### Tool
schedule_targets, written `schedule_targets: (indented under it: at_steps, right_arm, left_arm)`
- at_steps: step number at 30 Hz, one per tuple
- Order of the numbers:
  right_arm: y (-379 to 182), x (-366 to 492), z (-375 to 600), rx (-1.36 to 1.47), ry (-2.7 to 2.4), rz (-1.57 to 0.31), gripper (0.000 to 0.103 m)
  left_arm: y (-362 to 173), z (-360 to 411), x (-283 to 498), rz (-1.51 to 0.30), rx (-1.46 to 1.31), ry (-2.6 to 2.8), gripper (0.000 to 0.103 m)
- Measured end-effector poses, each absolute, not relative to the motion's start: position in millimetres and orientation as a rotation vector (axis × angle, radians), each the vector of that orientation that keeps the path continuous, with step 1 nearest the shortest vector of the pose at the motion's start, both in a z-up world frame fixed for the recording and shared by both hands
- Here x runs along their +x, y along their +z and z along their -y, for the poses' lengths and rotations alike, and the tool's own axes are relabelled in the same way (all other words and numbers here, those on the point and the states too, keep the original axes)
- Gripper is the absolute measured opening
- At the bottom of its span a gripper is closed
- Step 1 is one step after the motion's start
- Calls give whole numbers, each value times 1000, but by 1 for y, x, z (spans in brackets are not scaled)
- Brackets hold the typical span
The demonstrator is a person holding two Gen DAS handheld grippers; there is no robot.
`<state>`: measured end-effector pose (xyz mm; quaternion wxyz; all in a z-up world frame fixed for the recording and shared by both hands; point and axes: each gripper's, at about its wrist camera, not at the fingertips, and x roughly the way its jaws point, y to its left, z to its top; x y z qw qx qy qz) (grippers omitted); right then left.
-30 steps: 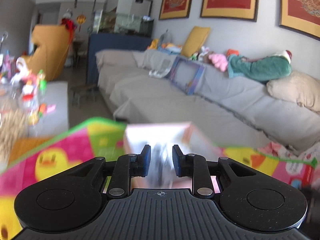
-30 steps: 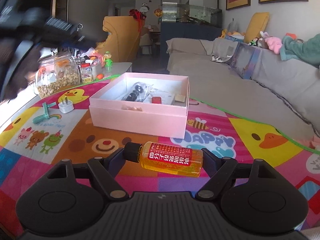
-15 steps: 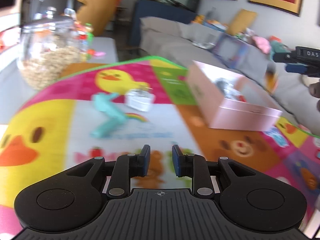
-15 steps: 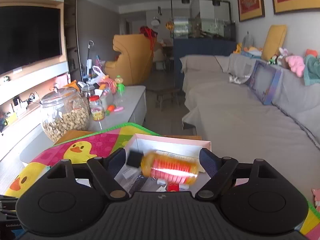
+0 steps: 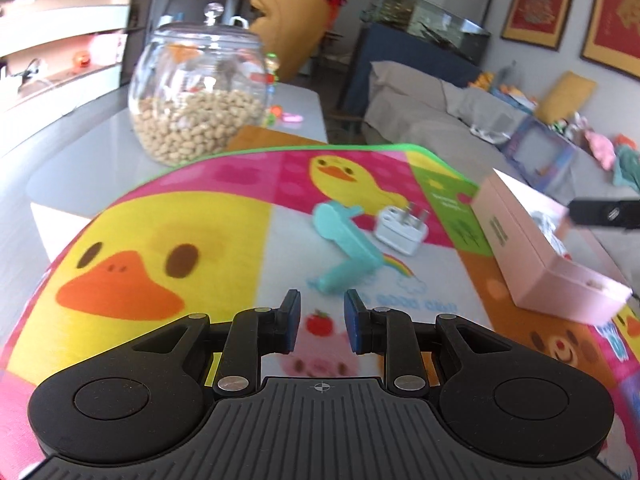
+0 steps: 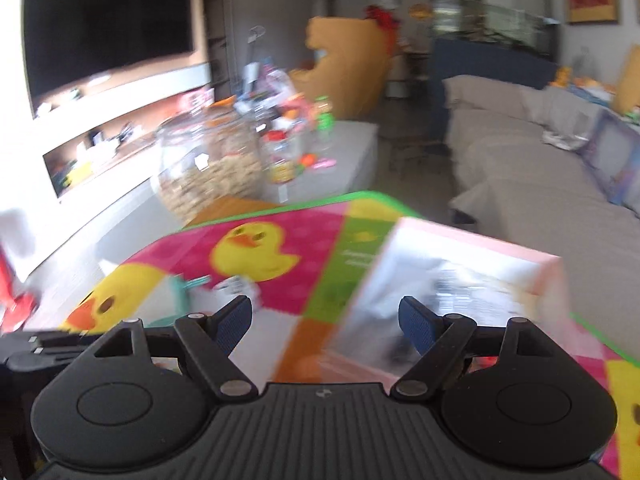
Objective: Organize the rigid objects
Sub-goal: 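Carry the cable bag into the pink box with the left tool while the right drops the bottle in, then grasp the white wall plug with the right tool while the left grasps the teal toy piece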
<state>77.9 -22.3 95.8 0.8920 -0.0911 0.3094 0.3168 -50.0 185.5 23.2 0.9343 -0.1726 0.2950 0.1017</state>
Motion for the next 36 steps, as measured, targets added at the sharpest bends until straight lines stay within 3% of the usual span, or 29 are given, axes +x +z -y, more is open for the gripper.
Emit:
schedule_targets:
  at_steps: [8, 11, 13, 17, 18, 19, 21, 27, 31, 36]
  right_arm:
    - [53, 119, -80, -210, 698, -730, 80]
    - [35, 137, -96, -222, 676, -778, 67]
    - [29, 140, -95, -211, 686, -818, 51]
    - [30, 120, -78, -217, 735, -837, 37]
    - [32, 110, -71, -222, 748, -834, 31]
    - [34, 100, -63, -230, 757, -827, 17]
    - [39, 81, -47, -247, 773, -818, 11]
    - [42, 46, 1, -287, 738, -759, 12]
    - [40, 42, 12, -282, 739, -717, 46]
    - [37, 42, -1, -299, 776, -691, 47]
  left_arm:
    - [23, -207, -53, -615, -400, 228, 26]
    - [22, -213, -53, -621, -426, 228, 26]
    - [23, -216, -50, -625, -437, 229, 26]
    - [28, -217, -34, -619, -447, 231, 26]
    - [30, -216, -29, -613, -449, 231, 26]
    - [32, -216, -22, -608, -453, 233, 26]
    - [33, -213, -10, -606, -473, 238, 26]
    - [27, -203, 30, -644, -513, 261, 27]
    - [25, -192, 49, -653, -448, 311, 27]
    - [22, -177, 54, -705, -316, 239, 27]
